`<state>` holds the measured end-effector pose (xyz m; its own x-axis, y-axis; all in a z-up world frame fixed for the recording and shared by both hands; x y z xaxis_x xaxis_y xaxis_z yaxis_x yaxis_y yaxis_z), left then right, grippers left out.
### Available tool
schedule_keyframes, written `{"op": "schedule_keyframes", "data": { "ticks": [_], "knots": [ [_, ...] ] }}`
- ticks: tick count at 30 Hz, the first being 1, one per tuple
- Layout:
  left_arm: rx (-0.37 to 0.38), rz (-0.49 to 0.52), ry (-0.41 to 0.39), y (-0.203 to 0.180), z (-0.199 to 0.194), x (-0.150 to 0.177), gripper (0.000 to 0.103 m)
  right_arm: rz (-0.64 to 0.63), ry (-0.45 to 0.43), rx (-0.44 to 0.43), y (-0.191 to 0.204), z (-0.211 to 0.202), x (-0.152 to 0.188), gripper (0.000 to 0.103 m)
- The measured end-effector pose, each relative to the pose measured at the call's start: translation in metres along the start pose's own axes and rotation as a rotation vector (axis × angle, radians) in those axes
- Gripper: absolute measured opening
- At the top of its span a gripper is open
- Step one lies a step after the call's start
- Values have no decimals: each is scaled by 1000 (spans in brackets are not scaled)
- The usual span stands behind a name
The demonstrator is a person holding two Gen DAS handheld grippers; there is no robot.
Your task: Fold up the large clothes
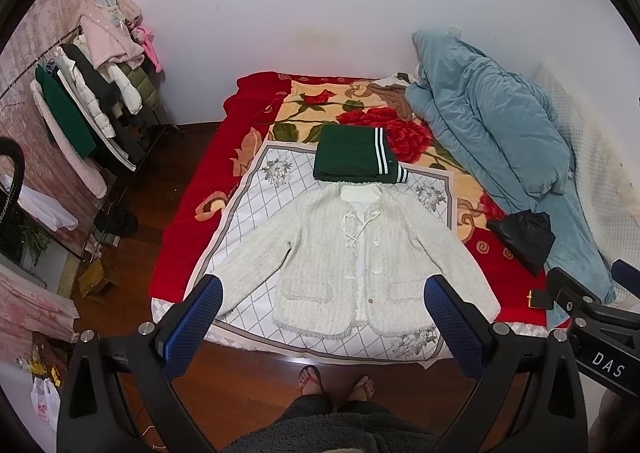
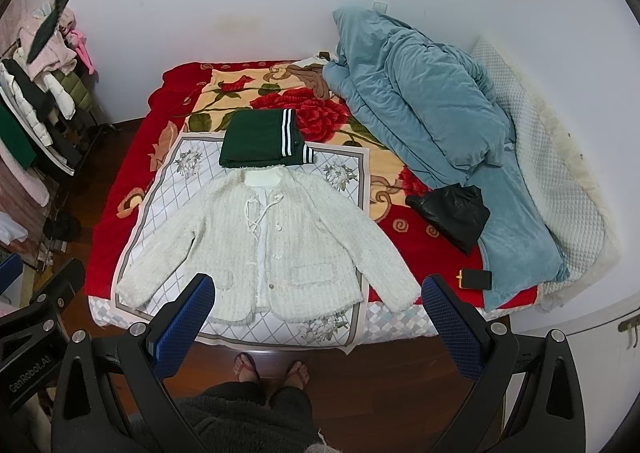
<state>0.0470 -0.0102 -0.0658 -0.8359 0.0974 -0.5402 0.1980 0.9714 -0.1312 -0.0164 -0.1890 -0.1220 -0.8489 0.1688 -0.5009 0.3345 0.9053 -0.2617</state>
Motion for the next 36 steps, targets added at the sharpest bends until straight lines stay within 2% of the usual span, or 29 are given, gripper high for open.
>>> {"op": "schedule_keyframes", "data": {
  "ticks": [29,33,36],
  "knots": [
    [0,1,-4,-2,1,4,103,2,-7,-1,-3,-1,4,103],
    [-2,9,-6,-6,10,-4,103,7,-5,4,-3,0,5,103],
    [-31,25,-32,-1,38,-24,103,47,-5,-2,-5,12,4,103]
  ]
}}
Point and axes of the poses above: each gripper's, at about its wrist camera, not at the fingertips, and z roughly the way its jaws point, y to its left, x to its underside, the point moved 10 cm from there along z, roughly the way its jaws point, and after that the axes turned 10 degrees about x, right-handed, at the moved point
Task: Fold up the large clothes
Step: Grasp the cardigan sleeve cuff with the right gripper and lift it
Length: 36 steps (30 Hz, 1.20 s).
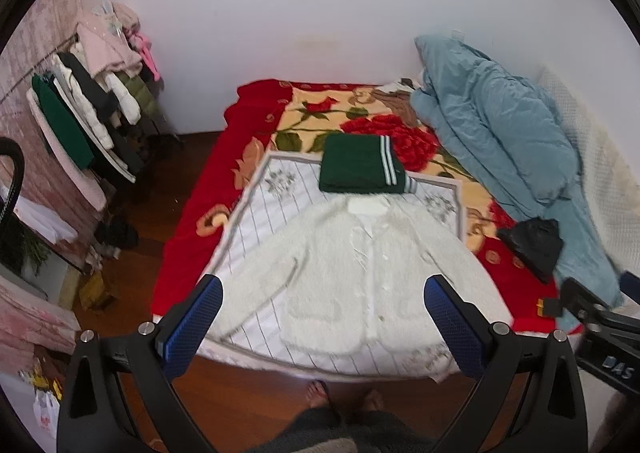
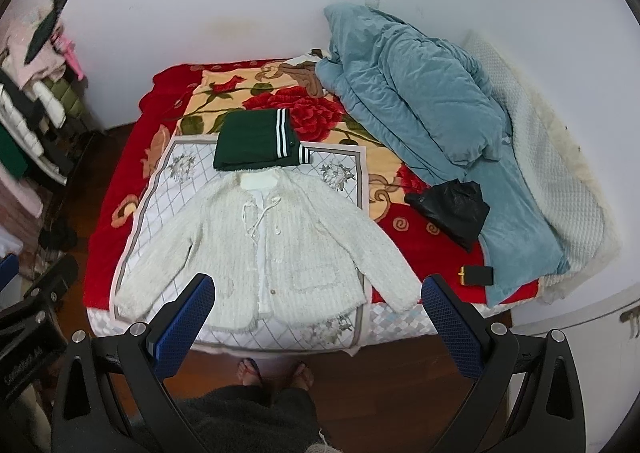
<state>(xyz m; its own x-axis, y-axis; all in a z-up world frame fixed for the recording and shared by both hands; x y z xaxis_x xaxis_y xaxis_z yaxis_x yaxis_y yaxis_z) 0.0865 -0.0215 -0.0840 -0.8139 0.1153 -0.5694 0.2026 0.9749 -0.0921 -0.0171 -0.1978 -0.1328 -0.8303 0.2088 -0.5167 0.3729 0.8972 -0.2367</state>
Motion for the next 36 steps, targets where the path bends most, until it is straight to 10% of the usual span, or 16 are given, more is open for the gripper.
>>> {"op": "schedule_keyframes", "data": {
  "ticks": [6,10,23,27,30,36],
  "knots": [
    [-122,60,-29,15,103,-11,103,202,115,13,-39,106,18,103],
    [-174,69,66,18,188,7,103,397,258,69,-90,211,62,65],
    [-232,91,386,-60,433,121,103,1188,682,-129,-159,570,306,71],
    [-203,125,444,-108,486,144,103,1394,638,-179,-167,635,332,69],
    [-174,148,448,-141,510,145,103,1458,511,-100,-191,633,326,20],
    [-128,184,438,-186,539,139,103,1294,379,-103,-198,636,276,29]
  ]
}}
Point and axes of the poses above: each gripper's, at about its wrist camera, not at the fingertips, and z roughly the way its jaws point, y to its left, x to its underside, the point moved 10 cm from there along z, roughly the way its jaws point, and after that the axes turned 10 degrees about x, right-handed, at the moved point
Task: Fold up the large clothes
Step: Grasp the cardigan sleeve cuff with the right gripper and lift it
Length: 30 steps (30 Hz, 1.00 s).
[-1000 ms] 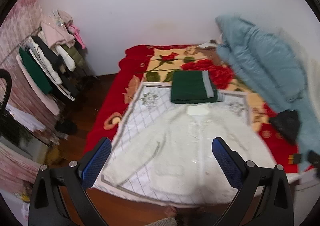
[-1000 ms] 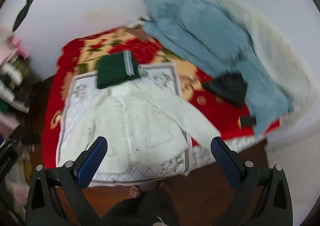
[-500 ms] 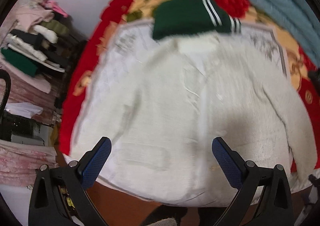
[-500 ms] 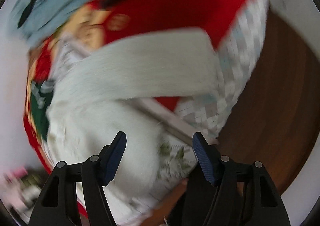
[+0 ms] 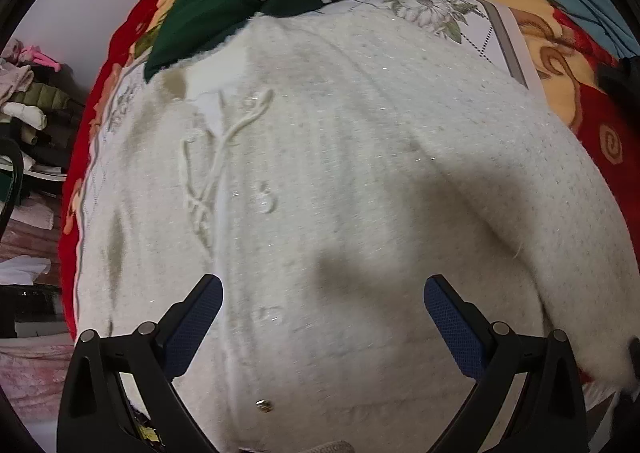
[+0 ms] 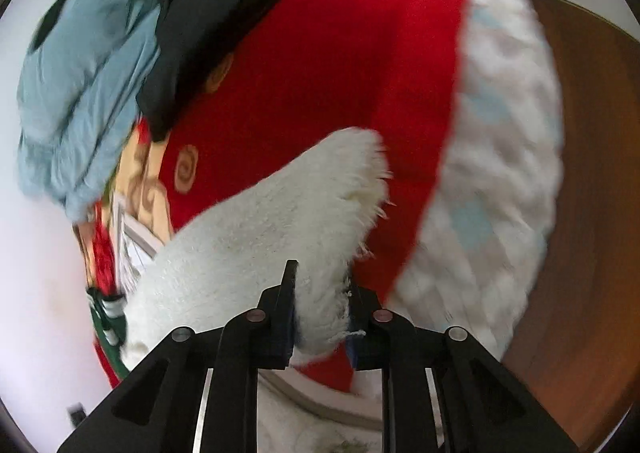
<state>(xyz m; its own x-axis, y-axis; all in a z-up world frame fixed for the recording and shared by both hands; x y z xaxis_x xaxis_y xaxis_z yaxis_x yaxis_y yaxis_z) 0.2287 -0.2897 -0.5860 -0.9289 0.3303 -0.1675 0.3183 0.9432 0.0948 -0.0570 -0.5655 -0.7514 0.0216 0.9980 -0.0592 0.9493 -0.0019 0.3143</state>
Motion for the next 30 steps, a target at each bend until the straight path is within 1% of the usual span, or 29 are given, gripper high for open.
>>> {"op": "schedule_keyframes", "data": {
  "ticks": [1,2,3,4,5,6,7,9,12,15,16,17,18,19,20,21,23,24,25,27,28,30],
  "knots": [
    [1,-6,6,-1,3,-1,103,3,29,3,3,15,-1,47],
    [1,-14,12,-1,6,-1,103,27,58,-6,5,31,0,52],
    [-1,-23,18,-1,11,-5,103,65,76,-14,7,42,0,52],
    [-2,-35,25,2,13,-4,103,96,78,-18,10,46,-5,50],
    [-5,-49,24,4,14,-3,103,117,58,-16,8,45,-15,30],
    [-10,-61,22,8,15,-4,103,128,31,0,10,42,-18,12],
    [-13,-76,21,15,15,-2,103,122,7,-6,18,35,-20,8],
    [-15,-106,14,27,15,-2,103,64,-45,-7,43,10,-23,8],
    [-7,-168,16,53,17,0,103,-72,-105,-29,94,-26,-23,8],
    [1,-249,15,87,17,5,103,-226,-138,-94,166,-62,-9,8],
    [2,-284,15,104,18,9,103,-282,-137,-129,200,-71,1,8],
    [-1,-311,14,117,17,12,103,-326,-134,-160,225,-78,13,8],
    [-5,-332,15,129,17,15,103,-395,-129,-178,259,-82,32,8],
    [-15,-362,16,148,17,20,103,-439,-122,-198,280,-87,47,8],
    [-26,-396,17,168,17,25,103,-502,-98,-231,315,-86,75,8],
    [-39,-430,16,189,17,31,103,-565,-75,-236,343,-82,103,8],
    [-73,-497,13,231,17,47,103,-673,-25,-262,383,-73,162,8],
    [-92,-525,12,252,17,55,103,-751,8,-259,408,-62,200,8],
    [-120,-564,14,279,18,68,103,-816,28,-255,421,-54,233,8],
    [-163,-626,21,318,22,92,103,-957,66,-236,443,-31,310,8],
    [-189,-668,34,343,26,109,103,-1050,85,-205,450,-15,352,8],
    [-225,-730,61,375,31,139,103,-1177,115,-164,452,14,427,8]
  ]
}}
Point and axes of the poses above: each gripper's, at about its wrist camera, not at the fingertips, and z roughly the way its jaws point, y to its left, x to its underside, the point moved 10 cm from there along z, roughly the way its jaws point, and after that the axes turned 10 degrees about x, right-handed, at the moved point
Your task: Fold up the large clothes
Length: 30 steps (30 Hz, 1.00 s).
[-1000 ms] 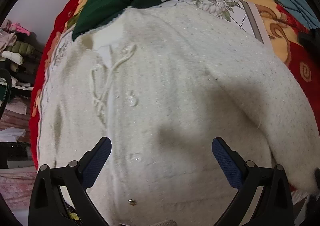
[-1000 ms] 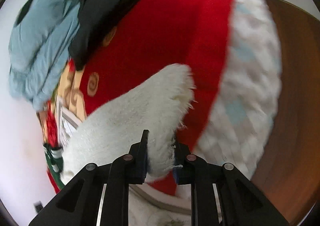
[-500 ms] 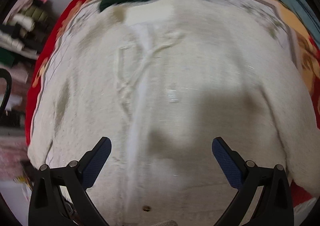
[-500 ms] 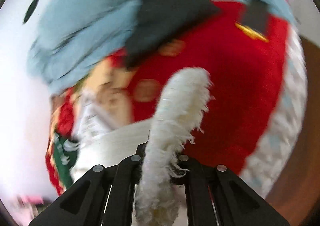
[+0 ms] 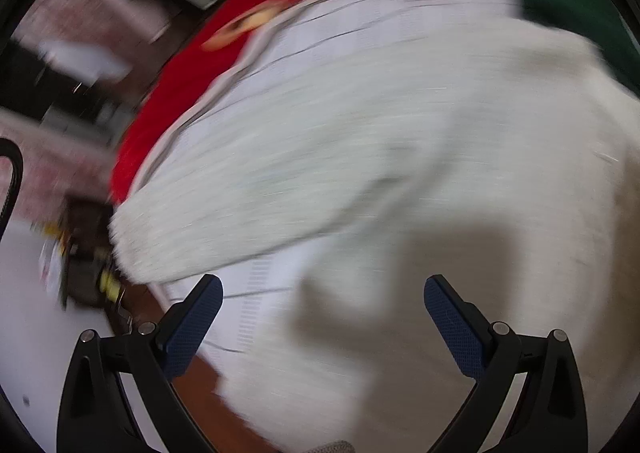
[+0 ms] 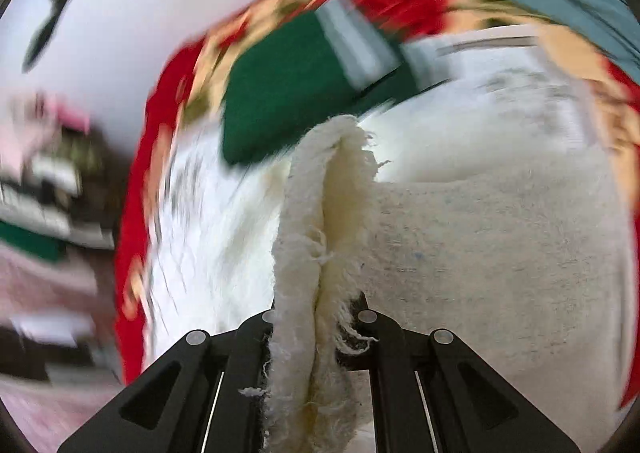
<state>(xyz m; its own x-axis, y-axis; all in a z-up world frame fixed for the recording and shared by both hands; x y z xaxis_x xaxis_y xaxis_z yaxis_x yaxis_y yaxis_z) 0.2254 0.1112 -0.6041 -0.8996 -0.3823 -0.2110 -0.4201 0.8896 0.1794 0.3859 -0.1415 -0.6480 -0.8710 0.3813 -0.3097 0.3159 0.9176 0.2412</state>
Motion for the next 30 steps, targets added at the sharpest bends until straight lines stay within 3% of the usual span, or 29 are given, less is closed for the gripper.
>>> {"op": "schedule_keyframes", "data": {
  "ticks": [3,6,8,10,11,14,19,21,23,24,25,27,30],
  "knots": [
    [-54,-101,32,62,21,5,103,-213,96,63,82,67,48,8],
    [-72,-187,55,113,33,10,103,-334,225,100,119,125,89,17],
    [-52,-247,64,140,38,17,103,-359,260,92,123,136,105,44],
    [18,-333,89,160,48,24,103,-347,253,-14,131,125,107,62],
    [63,-376,106,170,55,28,103,-324,243,-75,131,113,105,69],
    [210,-529,151,188,83,37,102,-253,228,-177,115,75,102,71],
    [444,-858,160,215,144,33,101,-198,251,-70,56,58,107,71],
    [435,-944,121,233,159,25,101,-166,281,-24,31,61,115,71],
    [341,-990,29,263,161,13,82,-138,309,4,10,62,123,71],
    [288,-988,-12,277,159,5,68,-128,318,14,4,63,129,71],
    [239,-976,-56,290,154,-5,46,-119,319,23,0,64,135,71],
    [203,-920,-122,303,146,-27,13,-106,310,33,-3,67,140,71],
    [155,-778,-217,313,124,-64,11,-94,304,64,-12,64,149,71]
  ]
}}
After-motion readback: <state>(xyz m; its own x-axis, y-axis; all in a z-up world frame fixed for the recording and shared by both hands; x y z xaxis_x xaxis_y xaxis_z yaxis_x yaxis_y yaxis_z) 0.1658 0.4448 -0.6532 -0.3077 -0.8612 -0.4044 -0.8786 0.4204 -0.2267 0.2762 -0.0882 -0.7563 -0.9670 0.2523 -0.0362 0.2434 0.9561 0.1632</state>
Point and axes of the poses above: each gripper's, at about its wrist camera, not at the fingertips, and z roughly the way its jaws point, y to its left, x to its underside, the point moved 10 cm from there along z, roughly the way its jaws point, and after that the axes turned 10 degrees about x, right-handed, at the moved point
